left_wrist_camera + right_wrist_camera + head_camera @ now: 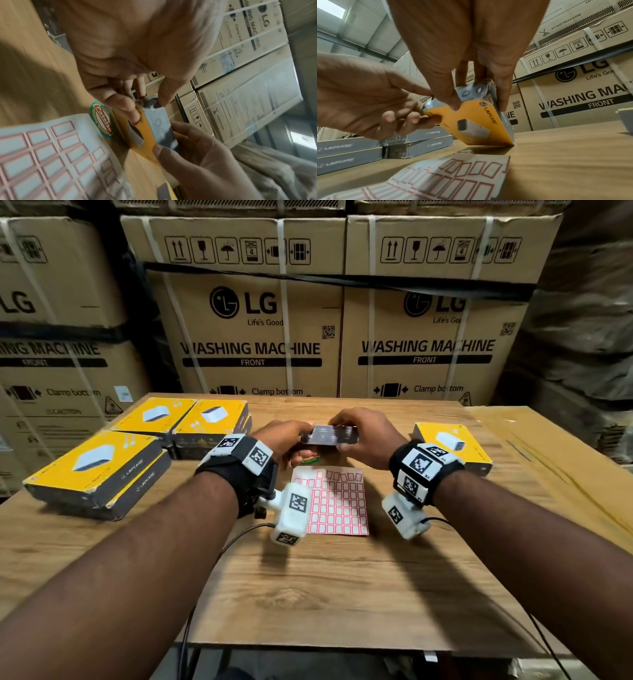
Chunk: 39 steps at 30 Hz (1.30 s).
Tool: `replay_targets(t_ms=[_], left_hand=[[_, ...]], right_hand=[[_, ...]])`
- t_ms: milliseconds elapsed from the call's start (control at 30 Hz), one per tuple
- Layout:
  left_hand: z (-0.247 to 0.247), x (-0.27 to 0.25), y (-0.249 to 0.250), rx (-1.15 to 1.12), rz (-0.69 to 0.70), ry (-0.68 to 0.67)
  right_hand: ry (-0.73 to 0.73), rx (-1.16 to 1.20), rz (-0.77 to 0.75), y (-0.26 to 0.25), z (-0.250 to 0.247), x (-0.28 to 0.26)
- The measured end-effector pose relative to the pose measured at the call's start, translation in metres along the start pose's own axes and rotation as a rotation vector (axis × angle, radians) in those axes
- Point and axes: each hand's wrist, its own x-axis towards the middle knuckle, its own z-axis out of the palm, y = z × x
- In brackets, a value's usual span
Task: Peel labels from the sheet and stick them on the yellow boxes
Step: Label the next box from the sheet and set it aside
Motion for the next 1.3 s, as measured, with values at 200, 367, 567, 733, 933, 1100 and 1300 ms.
replay_targets(t_ms=[200,367,567,733,933,1100,1300], left_hand=[[-0.005,0.015,-0.015,0.751,0.199,0.071],[-0.007,0.011,-0.023,1.108,0.139,-0.054],[0.001,0.017,-0.034,1.110,0.127,-0.066],[0.001,0.017,-0.036,1.000,0.089,-0.108],[-0.003,0.007,-0.025,0.767,0.156,-0.170],[-0.002,0.007,-0.023,0.649,0.232,-0.129],[-0.006,0.007,-0.026,0.395,0.140,-0.078]], right_hand=[[-0.103,-0.151,-0.052,0.008,0.001,-0.001],[-0.094,-0.114,0.016,0.016,0.008,0.002],[-0.308,-0.228,0.013,0.007,0.014,-0.002],[-0.374,-0.244,-0.015,0.000,0.020,-0.003],[-0.323,0.019,0.054,-0.002,0.017,-0.001],[-0.254,0.091,0.055,-0.006,0.016,-0.004],[-0.228,-0.041,-0.060,-0.012,0.018,-0.007]])
